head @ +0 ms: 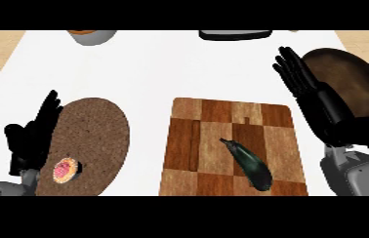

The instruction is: Pick the eggplant from the cutting board and place it in the pan

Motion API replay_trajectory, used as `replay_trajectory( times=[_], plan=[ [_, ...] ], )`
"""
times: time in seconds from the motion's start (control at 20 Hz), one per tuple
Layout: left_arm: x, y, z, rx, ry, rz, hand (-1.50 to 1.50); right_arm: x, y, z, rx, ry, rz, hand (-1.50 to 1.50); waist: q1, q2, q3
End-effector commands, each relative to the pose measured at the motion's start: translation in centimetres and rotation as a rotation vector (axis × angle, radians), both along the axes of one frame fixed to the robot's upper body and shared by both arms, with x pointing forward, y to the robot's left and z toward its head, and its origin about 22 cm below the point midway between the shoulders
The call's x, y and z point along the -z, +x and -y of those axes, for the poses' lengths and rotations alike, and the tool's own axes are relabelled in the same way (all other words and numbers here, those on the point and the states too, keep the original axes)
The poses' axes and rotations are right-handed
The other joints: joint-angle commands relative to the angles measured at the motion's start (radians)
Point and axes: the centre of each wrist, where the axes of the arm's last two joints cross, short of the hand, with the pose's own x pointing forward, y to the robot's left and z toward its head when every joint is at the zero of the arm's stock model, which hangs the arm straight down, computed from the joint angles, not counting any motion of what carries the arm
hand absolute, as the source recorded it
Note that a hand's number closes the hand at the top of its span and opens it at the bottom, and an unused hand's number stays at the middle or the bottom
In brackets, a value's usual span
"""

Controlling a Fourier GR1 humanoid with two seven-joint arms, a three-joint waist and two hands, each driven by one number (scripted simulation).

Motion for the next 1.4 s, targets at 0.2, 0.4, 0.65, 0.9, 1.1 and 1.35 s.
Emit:
replay_trajectory(
  times=[0.2, 0.4, 0.65, 0.9, 1.1, 1.35],
  plan=[
    [-2.7, 2.4, 8.5, 0.289, -0.134, 0.254, 0.00, 1.5, 1.8, -4.1, -0.550, 0.209, -0.153, 1.50, 0.082, 0.018, -0.022],
    [-0.8, 1.0, 11.0, 0.369, -0.236, 0.254, 0.00, 3.7, 3.7, 5.2, -0.402, 0.007, -0.268, -1.50, 0.055, 0.010, -0.024],
    [-0.3, 0.6, 11.7, 0.371, -0.237, 0.258, 0.00, 2.7, 4.3, 12.0, -0.614, -0.072, -0.236, -1.50, 0.058, 0.006, -0.023],
    [0.3, 1.2, 11.9, 0.382, -0.236, 0.232, 0.00, 0.3, 8.0, 11.0, -0.668, -0.229, -0.146, -1.50, 0.070, 0.008, -0.023],
    [-0.7, 0.4, 12.9, 0.391, -0.219, 0.256, 0.00, -0.9, 9.7, 6.6, -0.757, -0.393, -0.150, -1.50, 0.077, 0.004, -0.024],
    [0.3, 0.2, 14.3, 0.378, -0.254, 0.242, 0.00, -1.2, 9.0, 2.4, -0.894, -0.586, -0.156, -1.50, 0.048, -0.002, -0.025]
  ],
)
